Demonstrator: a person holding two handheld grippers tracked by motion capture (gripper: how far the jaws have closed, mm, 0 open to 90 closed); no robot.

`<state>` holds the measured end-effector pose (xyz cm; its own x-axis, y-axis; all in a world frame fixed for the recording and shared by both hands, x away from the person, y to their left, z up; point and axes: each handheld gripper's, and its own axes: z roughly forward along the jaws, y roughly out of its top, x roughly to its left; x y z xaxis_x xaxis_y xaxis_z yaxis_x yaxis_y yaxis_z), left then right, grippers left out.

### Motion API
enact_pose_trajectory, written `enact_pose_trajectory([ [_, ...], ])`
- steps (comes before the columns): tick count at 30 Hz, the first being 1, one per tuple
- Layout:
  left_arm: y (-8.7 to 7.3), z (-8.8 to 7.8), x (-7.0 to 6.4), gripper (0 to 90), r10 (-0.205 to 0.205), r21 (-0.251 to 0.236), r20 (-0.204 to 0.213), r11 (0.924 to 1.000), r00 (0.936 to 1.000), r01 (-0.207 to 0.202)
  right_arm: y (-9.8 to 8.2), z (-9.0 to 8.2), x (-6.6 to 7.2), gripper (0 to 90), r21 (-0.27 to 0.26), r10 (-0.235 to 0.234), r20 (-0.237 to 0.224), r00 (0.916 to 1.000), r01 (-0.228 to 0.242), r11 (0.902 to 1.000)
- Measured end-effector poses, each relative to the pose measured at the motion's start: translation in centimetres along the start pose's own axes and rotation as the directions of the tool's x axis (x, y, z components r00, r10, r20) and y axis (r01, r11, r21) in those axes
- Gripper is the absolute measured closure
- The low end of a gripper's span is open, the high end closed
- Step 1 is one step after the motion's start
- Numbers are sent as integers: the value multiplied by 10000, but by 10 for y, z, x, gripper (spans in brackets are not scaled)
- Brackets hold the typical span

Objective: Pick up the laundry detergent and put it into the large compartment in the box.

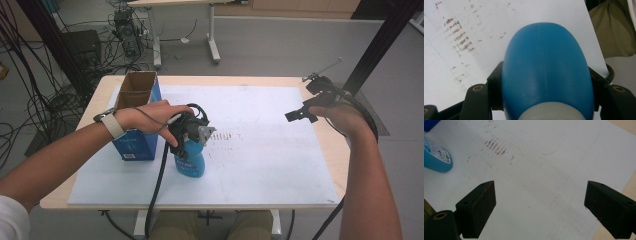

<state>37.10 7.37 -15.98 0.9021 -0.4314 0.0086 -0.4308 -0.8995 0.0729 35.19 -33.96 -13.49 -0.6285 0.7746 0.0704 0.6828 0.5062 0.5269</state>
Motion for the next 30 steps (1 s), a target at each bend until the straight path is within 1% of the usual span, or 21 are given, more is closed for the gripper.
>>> enact_pose_trajectory([
  [22, -1, 0, 1, 373, -63, -47, 24, 10000, 10000, 63, -4, -1, -1, 105, 16, 117, 16, 9999, -117, 9999],
  [25, -1, 0, 0, 373, -48, -53, 14, 10000, 10000, 48, -5, 0, -2, 105, 40, 144, 11, 9999, -144, 9999],
  [26, -1, 0, 0, 373, 12, -52, -5, 10000, 10000, -12, -5, 0, -2, 105, 33, 141, 4, 9999, -141, 9999],
  [30, 0, 0, 0, 372, -4, -34, -8, 10000, 10000, 4, -4, 0, -2, 105, 15, 133, 0, 9999, -133, 9999],
])
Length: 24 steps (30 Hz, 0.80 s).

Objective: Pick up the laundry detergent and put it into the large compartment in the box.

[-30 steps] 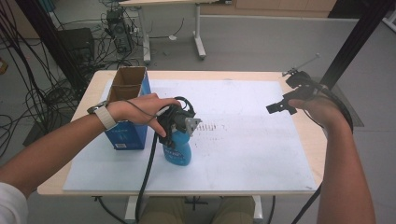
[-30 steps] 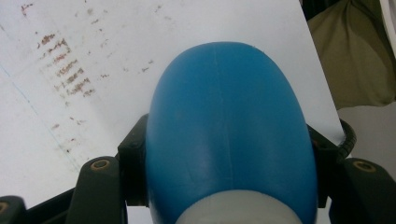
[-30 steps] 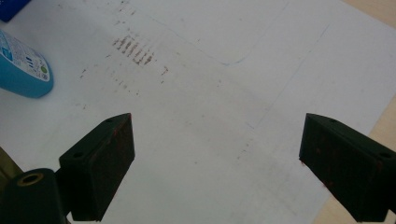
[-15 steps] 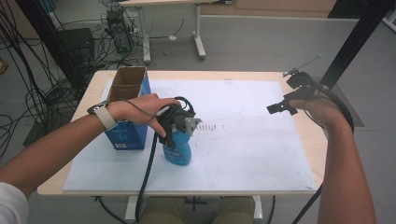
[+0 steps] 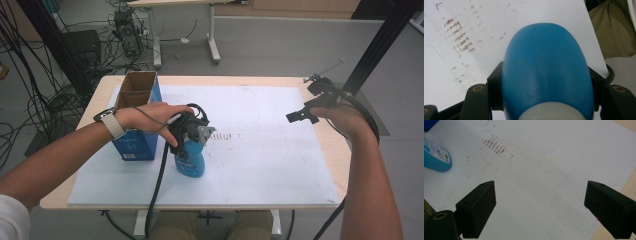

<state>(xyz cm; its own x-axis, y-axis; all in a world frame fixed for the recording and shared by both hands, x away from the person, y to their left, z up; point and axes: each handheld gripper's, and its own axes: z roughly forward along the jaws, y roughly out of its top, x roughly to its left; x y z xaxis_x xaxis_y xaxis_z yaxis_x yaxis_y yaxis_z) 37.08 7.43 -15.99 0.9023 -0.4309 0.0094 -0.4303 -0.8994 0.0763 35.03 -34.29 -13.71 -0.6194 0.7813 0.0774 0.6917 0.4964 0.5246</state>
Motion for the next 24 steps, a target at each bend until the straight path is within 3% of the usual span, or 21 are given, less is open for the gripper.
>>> enact_pose_trajectory([
  [24, 2, 0, -1, 372, -5, 103, -60, 9999, 10000, 5, -1, 2, 0, 105, -34, -40, -22, 10000, 40, 10000],
])
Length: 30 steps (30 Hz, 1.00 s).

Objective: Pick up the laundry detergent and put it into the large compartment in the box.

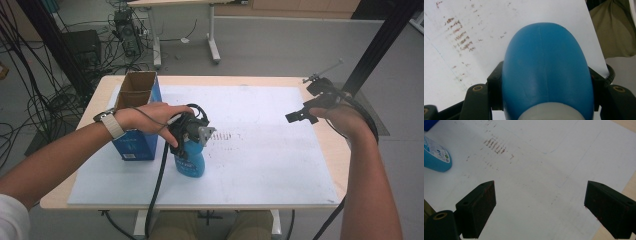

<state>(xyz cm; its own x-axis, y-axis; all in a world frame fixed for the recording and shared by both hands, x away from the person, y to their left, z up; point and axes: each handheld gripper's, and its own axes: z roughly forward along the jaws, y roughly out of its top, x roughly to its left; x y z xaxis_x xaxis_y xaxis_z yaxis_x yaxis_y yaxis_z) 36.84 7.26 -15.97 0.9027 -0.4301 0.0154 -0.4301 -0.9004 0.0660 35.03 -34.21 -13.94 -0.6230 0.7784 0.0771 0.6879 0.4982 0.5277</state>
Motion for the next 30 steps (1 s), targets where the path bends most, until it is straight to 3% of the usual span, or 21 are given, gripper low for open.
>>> enact_pose_trajectory([
  [8, 2, -1, 1, 373, -54, 85, 24, 9999, 10000, 54, 1, 2, 0, 105, -28, -93, -36, 10000, 93, 10000],
  [17, 1, -3, -2, 372, -387, 59, -37, 9992, 9992, 388, -1, 1, 1, 105, -153, -186, -77, 9998, 185, 9997],
  [20, -2, -8, -7, 371, -719, -148, -180, 9973, 9973, 716, -2, -2, 1, 105, -210, -211, -50, 9998, 210, 9996],
  [25, -1, -12, -12, 369, -1106, -64, -300, 9939, 9934, 1104, -4, -5, 3, 105, -268, -261, -5, 9997, 260, 9993],
  [28, 0, -15, -14, 370, -1439, -33, -282, 9896, 9892, 1439, -4, -9, 8, 105, -360, -387, -2, 9993, 386, 9986],
  [30, 5, -17, -16, 369, -1827, 131, -310, 9830, 9827, 1831, -4, -11, 9, 105, -414, -455, -2, 9990, 455, 9981],
])
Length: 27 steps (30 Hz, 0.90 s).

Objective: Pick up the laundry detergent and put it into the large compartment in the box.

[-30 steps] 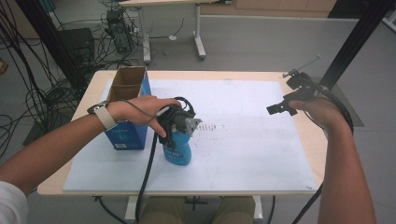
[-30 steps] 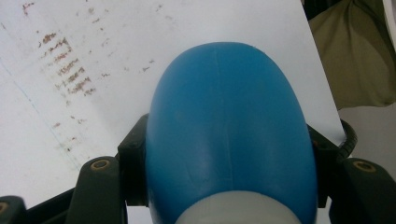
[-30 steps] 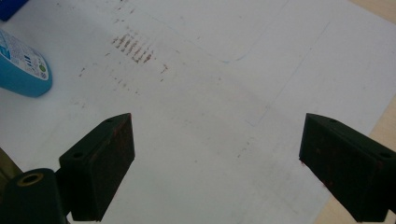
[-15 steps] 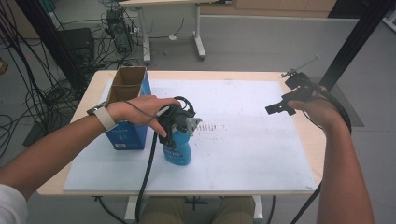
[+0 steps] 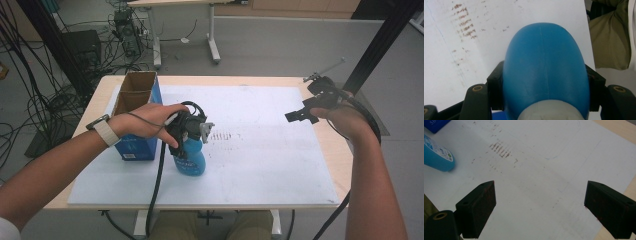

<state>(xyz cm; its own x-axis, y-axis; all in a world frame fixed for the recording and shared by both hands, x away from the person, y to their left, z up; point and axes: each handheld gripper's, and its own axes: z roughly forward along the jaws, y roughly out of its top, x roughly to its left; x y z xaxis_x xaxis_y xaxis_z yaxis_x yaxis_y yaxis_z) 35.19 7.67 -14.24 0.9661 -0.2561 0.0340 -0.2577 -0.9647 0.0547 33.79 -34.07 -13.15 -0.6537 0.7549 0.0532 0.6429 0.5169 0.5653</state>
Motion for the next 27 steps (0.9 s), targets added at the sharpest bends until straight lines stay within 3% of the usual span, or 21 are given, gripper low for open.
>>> enact_pose_trajectory([
  [3, 2, -2, -2, 369, -272, 60, -27, 9996, 9996, 273, 0, -1, 2, 105, -58, -56, -9, 10000, 56, 10000],
  [4, 3, -3, -2, 369, -442, 103, 22, 9990, 9990, 442, 0, -2, 2, 105, -66, -84, -11, 10000, 84, 9999],
  [5, 4, -6, -3, 369, -864, 142, 75, 9962, 9962, 863, 1, -2, 4, 106, -52, -139, 60, 9999, 139, 9999],
  [7, 4, -7, -3, 369, -1050, 143, 99, 9944, 9944, 1049, 1, -2, 5, 106, -85, -155, 87, 9998, 156, 9998],
  [8, 4, -11, -5, 370, -1438, 128, 122, 9895, 9895, 1437, 1, -2, 5, 106, -157, -150, 89, 9998, 152, 9998],
  [10, 4, -12, -6, 369, -1560, 161, 122, 9877, 9877, 1558, 1, -2, 5, 107, -126, -182, 100, 9998, 183, 9998],
  [18, 5, -22, -19, 369, -2884, 222, 43, 9573, 9575, 2882, 12, -2, 8, 108, -154, -575, 19, 9983, 575, 9982],
  [19, 5, -22, -19, 369, -2884, 222, 43, 9573, 9575, 2882, 12, -2, 8, 108, -154, -575, 19, 9983, 575, 9982],
  [20, 5, -22, -21, 369, -3018, 269, 23, 9530, 9534, 3016, 13, -2, 9, 108, -190, -633, 4, 9980, 633, 9978],
  [24, 2, -27, -26, 369, -3778, 252, -32, 9255, 9259, 3778, 20, 0, 11, 108, -296, -865, -97, 9962, 862, 9958],
  [25, 2, -27, -26, 369, -3778, 252, -32, 9255, 9259, 3778, 20, 0, 11, 108, -296, -865, -97, 9962, 862, 9958],
  [26, 2, -29, -28, 369, -3969, 314, -64, 9173, 9179, 3969, 20, 1, 11, 108, -344, -928, -140, 9956, 923, 9951],
  [27, 1, -32, -32, 369, -4315, 293, -152, 9015, 9020, 4317, 23, 3, 12, 108, -345, -1028, -219, 9945, 1020, 9942],
])
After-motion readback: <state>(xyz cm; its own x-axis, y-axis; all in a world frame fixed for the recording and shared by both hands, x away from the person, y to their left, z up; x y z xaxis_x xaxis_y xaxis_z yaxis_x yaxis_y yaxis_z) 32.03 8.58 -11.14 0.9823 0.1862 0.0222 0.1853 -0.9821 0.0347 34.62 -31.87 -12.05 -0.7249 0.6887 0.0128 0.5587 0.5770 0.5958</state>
